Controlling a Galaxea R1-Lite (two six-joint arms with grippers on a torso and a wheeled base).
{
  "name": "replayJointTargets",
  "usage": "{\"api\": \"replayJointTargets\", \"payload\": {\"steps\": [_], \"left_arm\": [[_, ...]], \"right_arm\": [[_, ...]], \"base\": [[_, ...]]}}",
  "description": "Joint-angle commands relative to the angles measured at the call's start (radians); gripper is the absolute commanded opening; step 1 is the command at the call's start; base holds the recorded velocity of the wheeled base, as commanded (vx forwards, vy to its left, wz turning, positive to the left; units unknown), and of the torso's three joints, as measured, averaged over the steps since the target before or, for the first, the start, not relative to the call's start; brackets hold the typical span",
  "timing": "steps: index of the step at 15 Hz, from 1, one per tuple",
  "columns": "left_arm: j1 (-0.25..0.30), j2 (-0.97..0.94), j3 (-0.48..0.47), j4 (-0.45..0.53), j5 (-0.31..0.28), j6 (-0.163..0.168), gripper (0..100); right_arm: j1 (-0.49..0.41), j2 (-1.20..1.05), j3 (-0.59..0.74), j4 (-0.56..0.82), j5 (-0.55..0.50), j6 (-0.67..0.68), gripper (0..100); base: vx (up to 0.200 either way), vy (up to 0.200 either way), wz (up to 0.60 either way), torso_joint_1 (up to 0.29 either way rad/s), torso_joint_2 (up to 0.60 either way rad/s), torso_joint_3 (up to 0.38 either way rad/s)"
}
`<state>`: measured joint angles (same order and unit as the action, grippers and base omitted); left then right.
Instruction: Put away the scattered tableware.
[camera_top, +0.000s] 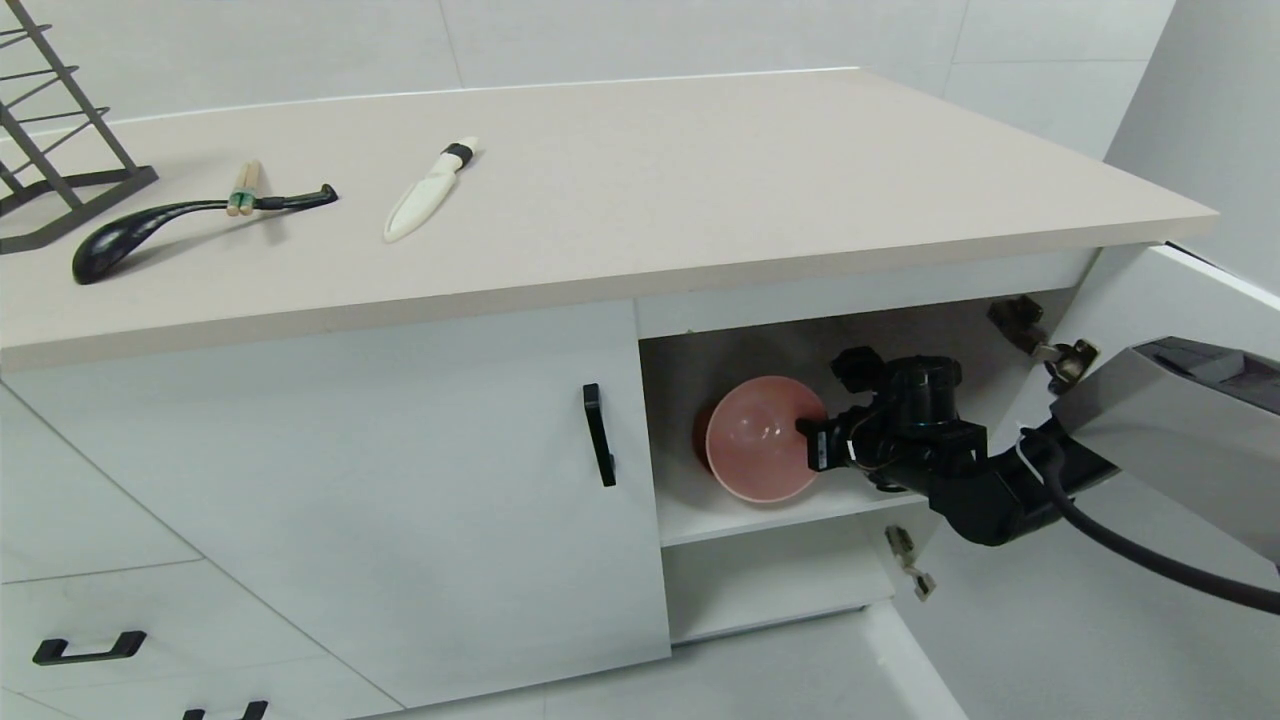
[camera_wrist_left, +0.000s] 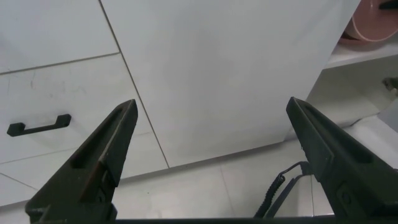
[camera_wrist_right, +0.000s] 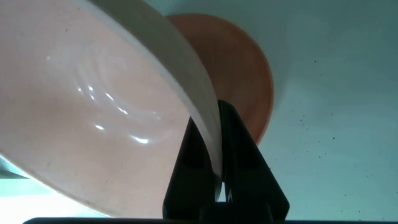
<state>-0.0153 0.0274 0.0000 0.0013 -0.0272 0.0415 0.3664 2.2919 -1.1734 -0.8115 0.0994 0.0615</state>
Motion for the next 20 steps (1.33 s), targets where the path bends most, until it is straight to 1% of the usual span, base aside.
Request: {"api": "replayJointTargets", "payload": {"steps": [1, 2, 3, 7, 9, 12, 13, 15, 16, 18, 19, 20], "left_arm": [[0.002, -0.003, 0.000, 0.000, 0.000, 0.000, 100], [0.002, -0.003, 0.000, 0.000, 0.000, 0.000, 100], [0.002, -0.003, 0.000, 0.000, 0.000, 0.000, 100], [0.006, -0.017, 0.000, 0.000, 0.000, -0.002, 100], [0.005, -0.017, 0.000, 0.000, 0.000, -0.002, 100], [0.005, -0.017, 0.000, 0.000, 0.000, -0.002, 100], [0.005, -0.017, 0.000, 0.000, 0.000, -0.002, 100], [0.005, -0.017, 0.000, 0.000, 0.000, -0.003, 100], [0.005, -0.017, 0.000, 0.000, 0.000, -0.003, 100], [0.005, -0.017, 0.000, 0.000, 0.000, -0.003, 100], [0.005, -0.017, 0.000, 0.000, 0.000, -0.003, 100], [0.005, -0.017, 0.000, 0.000, 0.000, -0.003, 100]], "right_arm": [[0.000, 0.003, 0.001, 0.000, 0.000, 0.000, 0], [0.000, 0.004, 0.001, 0.000, 0.000, 0.000, 0], [0.000, 0.004, 0.001, 0.000, 0.000, 0.000, 100], [0.000, 0.004, 0.000, -0.005, 0.002, 0.000, 100], [0.003, 0.008, 0.003, -0.069, 0.003, -0.005, 100], [0.017, -0.014, 0.008, -0.089, 0.003, -0.006, 100], [0.032, -0.043, 0.034, -0.115, 0.002, -0.011, 100], [0.049, -0.085, 0.101, -0.183, 0.002, -0.032, 100], [0.059, -0.123, 0.176, -0.248, 0.003, -0.060, 100], [0.071, -0.177, 0.321, -0.337, 0.003, -0.121, 100], [0.072, -0.187, 0.357, -0.373, 0.003, -0.149, 100], [0.078, -0.209, 0.459, -0.477, 0.002, -0.204, 100]], "base": [[0.000, 0.000, 0.00, 0.000, 0.00, 0.000], [0.000, 0.000, 0.00, 0.000, 0.00, 0.000], [0.000, 0.000, 0.00, 0.000, 0.00, 0.000], [0.000, 0.000, 0.00, 0.000, 0.00, 0.000], [0.000, 0.000, 0.00, 0.000, 0.00, 0.000], [0.000, 0.000, 0.00, 0.000, 0.00, 0.000], [0.000, 0.000, 0.00, 0.000, 0.00, 0.000], [0.000, 0.000, 0.00, 0.000, 0.00, 0.000], [0.000, 0.000, 0.00, 0.000, 0.00, 0.000], [0.000, 0.000, 0.00, 0.000, 0.00, 0.000], [0.000, 0.000, 0.00, 0.000, 0.00, 0.000], [0.000, 0.000, 0.00, 0.000, 0.00, 0.000]]}}
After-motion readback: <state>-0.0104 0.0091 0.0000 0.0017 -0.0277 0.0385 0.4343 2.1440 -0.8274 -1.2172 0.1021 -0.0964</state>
